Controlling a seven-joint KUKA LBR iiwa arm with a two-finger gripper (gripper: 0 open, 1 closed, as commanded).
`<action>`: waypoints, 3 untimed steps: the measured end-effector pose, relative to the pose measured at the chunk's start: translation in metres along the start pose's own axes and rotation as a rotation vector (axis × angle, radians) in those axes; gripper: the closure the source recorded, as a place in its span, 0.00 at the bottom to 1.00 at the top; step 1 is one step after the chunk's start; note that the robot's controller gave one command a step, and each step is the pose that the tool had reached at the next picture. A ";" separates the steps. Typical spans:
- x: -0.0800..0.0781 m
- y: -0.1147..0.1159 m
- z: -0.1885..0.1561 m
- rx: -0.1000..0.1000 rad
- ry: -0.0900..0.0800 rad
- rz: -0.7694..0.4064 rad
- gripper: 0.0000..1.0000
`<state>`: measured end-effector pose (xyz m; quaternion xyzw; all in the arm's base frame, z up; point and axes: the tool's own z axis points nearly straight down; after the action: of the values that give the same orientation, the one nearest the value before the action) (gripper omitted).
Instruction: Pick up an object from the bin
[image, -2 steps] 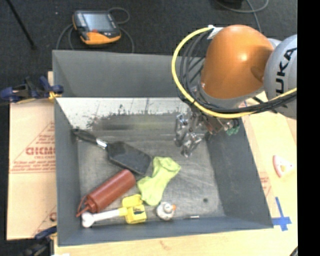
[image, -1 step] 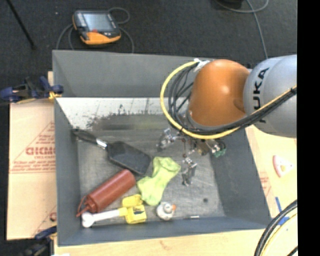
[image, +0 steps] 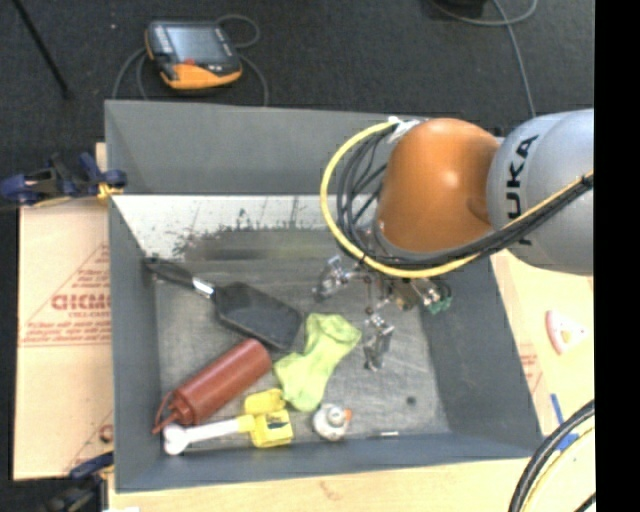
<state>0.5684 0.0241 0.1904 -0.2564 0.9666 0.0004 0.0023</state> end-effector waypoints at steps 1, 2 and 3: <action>-0.024 0.000 0.041 0.005 -0.003 -0.080 0.00; 0.000 0.009 0.118 0.003 -0.003 -0.011 1.00; 0.000 0.009 0.118 0.003 -0.003 -0.012 1.00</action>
Offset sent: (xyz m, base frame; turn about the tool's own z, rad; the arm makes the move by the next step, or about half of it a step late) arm -0.0063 0.0098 -0.1204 -0.0140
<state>0.5647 0.0325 0.0724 -0.2621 0.9650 -0.0009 0.0039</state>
